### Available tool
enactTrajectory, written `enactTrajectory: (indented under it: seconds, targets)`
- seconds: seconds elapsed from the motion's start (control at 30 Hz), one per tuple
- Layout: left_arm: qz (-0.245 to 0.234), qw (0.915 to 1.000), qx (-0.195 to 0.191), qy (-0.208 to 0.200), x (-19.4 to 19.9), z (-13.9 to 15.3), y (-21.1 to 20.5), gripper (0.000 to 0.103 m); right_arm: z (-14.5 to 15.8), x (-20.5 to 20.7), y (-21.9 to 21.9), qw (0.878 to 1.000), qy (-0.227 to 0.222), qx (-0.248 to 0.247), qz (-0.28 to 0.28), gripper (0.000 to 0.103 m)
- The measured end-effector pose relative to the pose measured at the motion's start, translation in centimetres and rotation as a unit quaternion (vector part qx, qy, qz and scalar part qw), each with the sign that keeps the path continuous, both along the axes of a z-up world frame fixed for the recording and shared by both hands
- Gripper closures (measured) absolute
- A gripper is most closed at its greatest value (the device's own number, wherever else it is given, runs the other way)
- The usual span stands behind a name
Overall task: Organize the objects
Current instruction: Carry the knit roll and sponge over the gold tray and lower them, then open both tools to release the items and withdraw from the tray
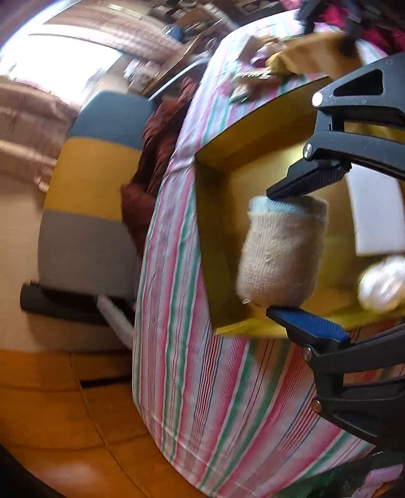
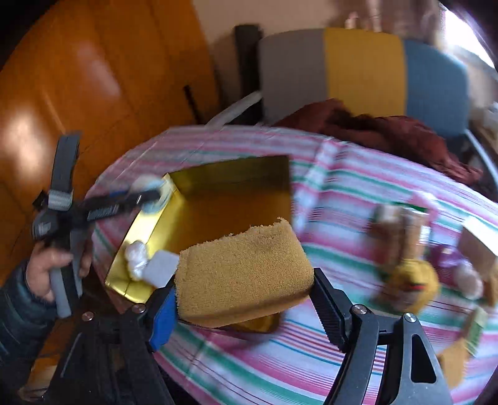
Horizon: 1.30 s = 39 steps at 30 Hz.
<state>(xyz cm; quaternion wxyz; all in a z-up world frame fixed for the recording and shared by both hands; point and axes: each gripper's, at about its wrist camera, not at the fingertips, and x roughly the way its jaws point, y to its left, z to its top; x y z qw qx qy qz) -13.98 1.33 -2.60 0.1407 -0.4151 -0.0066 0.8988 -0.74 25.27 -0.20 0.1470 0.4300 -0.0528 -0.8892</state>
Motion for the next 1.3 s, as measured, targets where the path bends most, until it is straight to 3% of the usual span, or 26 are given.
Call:
enactTrajectory:
  seconds: [0.1, 0.17, 0.47, 0.77, 0.93, 1.13, 1.3]
  targets:
    - [0.027, 0.9994, 0.017, 0.01, -0.3, 0.7, -2.0, 0.021, -1.7, -1.2, -2.9, 0.999, -0.024, 0.008, 0.031, 0.021]
    - [0.037, 0.9988, 0.031, 0.013, 0.2, 1.0, -3.1, 0.019, -2.8, -1.1, -4.3, 0.998, -0.04, 0.01, 0.043, 0.008]
    - [0.03, 0.9977, 0.059, 0.017, 5.7, 1.0, -3.1, 0.02, -4.0, 0.3, -4.3, 0.997, -0.064, -0.016, 0.04, 0.005]
    - [0.032, 0.9991, 0.002, 0.026, 9.6, 0.4, -0.8, 0.02, -2.7, 1.5, -3.8, 0.999, -0.033, -0.006, 0.007, 0.0]
    - [0.048, 0.9981, -0.009, 0.037, 10.4, 0.8, -0.7, 0.021, -2.6, 2.0, -4.0, 1.0, -0.017, 0.009, -0.003, 0.0]
    - [0.038, 0.9975, -0.03, 0.051, 11.4, 1.2, 0.2, 0.021, -2.0, 2.4, -3.9, 1.0, 0.003, 0.024, -0.011, 0.0]
    - [0.017, 0.9986, -0.024, 0.043, 11.7, 1.3, 1.0, 0.021, -1.8, 2.7, -3.6, 0.999, 0.011, 0.026, -0.02, 0.0]
